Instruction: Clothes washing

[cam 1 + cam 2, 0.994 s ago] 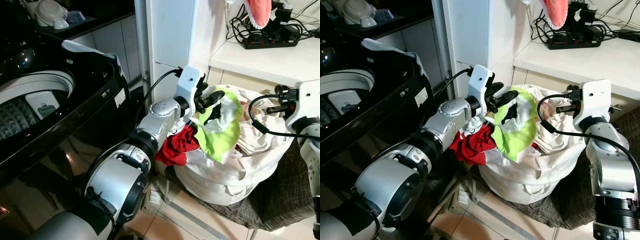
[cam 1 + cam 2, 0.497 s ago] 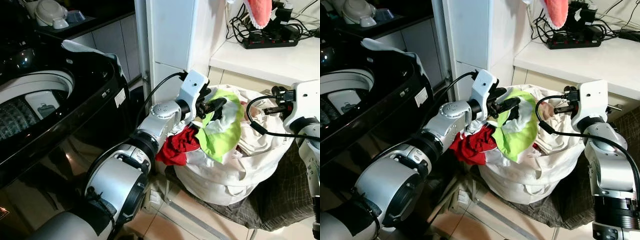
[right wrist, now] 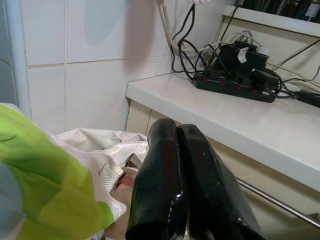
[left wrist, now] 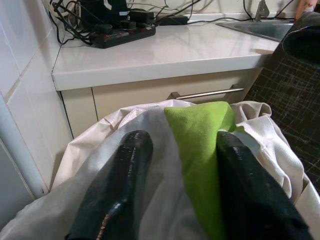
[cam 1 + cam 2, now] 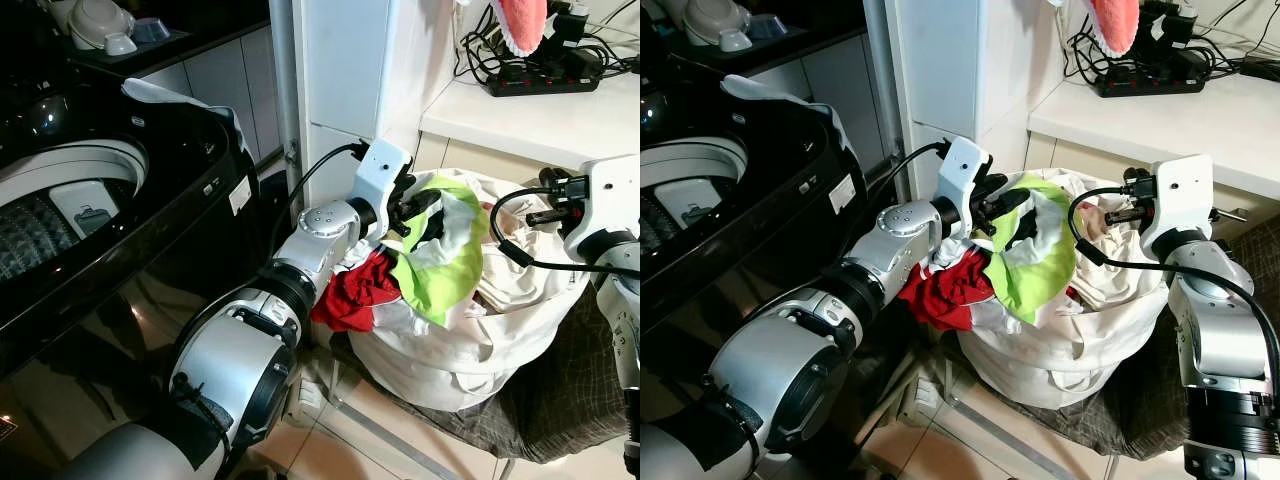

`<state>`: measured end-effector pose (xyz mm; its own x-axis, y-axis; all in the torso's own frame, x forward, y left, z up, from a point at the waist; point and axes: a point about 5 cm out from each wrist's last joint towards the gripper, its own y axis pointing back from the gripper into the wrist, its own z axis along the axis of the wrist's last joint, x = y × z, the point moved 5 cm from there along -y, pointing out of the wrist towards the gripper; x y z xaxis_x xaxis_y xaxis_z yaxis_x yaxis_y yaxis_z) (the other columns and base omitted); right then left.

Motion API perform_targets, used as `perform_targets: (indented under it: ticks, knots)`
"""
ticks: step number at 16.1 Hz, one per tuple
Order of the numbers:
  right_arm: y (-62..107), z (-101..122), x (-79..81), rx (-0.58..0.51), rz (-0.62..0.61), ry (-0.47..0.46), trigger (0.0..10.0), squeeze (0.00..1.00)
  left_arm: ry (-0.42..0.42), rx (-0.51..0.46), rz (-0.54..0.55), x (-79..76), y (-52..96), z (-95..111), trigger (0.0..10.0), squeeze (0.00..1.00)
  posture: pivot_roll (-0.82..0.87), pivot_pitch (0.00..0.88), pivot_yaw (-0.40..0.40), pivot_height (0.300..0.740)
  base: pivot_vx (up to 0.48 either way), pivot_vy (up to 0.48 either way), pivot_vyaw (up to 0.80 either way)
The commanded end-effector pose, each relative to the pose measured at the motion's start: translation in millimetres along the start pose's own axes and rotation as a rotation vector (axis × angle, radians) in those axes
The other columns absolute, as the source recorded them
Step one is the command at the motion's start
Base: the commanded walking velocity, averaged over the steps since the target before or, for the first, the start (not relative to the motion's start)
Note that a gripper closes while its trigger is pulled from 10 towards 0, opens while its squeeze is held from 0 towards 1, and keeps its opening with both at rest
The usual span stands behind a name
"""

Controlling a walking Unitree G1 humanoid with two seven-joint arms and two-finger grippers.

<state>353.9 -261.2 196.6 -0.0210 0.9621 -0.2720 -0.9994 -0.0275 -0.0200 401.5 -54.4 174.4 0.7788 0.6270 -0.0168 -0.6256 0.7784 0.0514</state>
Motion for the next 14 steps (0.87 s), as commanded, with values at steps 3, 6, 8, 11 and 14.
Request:
perform_targets:
  ticks: [3, 6, 8, 11, 14]
  knots:
    - [-0.3, 5.6, 6.6, -0.014, 0.034, 0.002, 10.0, 0.00, 0.003, -0.005, -0.016, -9.0, -6.8, 6.4, 0.0, 0.00, -0.11, 0.000, 0.056, 0.740, 0.000, 0.000, 0.00]
    - [0.2, 5.7, 8.8, -0.016, 0.048, 0.001, 10.0, 0.00, 0.012, -0.019, -0.025, -8.8, -6.4, 8.9, 0.0, 0.00, -0.11, 0.000, 0.056, 0.740, 0.000, 0.000, 0.00]
    - [0.4, 5.8, 10.1, -0.017, 0.053, 0.001, 10.0, 0.00, 0.019, -0.037, -0.036, -8.4, -5.8, 12.2, 0.0, 0.00, -0.11, 0.000, 0.057, 0.740, 0.000, 0.000, 0.00]
    - [0.5, 5.9, 10.9, -0.019, 0.056, 0.002, 10.0, 0.00, 0.040, -0.080, -0.028, -3.7, -5.4, 24.3, 0.0, 0.00, -0.11, 0.000, 0.057, 0.740, 0.000, 0.000, 0.00]
    - [0.4, 6.5, 10.2, -0.025, 0.051, 0.000, 10.0, 0.00, 0.043, -0.208, 0.020, 12.8, -3.3, 69.7, 0.0, 0.00, -0.11, 0.000, 0.057, 0.740, 0.000, 0.000, 0.00]
